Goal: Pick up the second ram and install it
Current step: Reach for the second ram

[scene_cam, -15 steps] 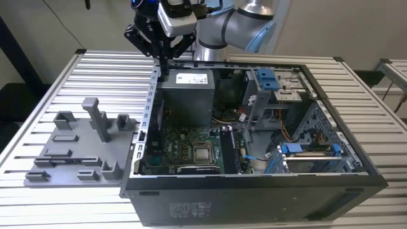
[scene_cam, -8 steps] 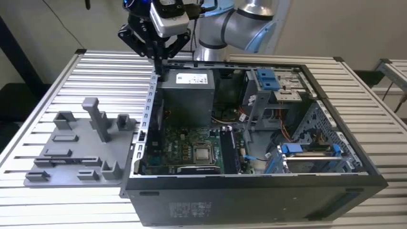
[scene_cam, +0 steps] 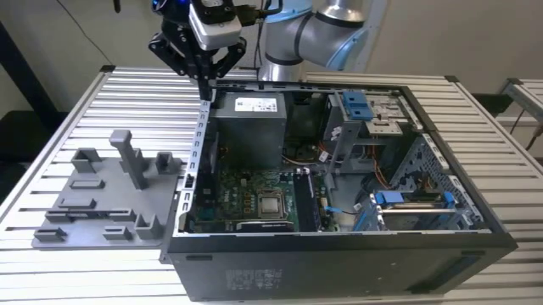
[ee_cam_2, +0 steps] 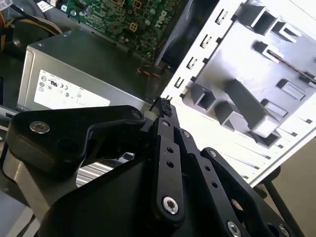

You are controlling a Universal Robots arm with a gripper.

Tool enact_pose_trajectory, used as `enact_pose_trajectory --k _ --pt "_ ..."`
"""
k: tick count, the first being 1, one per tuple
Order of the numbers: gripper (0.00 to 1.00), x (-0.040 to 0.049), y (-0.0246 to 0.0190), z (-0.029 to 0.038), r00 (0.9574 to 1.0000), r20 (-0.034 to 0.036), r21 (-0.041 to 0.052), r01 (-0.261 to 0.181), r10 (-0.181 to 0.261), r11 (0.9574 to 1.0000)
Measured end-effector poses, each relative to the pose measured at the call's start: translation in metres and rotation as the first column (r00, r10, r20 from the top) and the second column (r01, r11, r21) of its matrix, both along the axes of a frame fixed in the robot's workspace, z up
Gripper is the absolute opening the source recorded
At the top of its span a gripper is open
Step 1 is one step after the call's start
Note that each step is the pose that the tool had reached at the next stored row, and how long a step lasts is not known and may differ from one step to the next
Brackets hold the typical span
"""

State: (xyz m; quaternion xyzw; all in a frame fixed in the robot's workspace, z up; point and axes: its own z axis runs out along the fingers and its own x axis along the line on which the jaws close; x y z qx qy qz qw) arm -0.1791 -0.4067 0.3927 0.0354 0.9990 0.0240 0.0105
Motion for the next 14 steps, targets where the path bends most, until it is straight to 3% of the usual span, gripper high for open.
enact_pose_trajectory --k 14 --pt "0.11 -0.019 -0.0026 0.0 1.0 0.0 -0.0001 0.0 0.0 1.0"
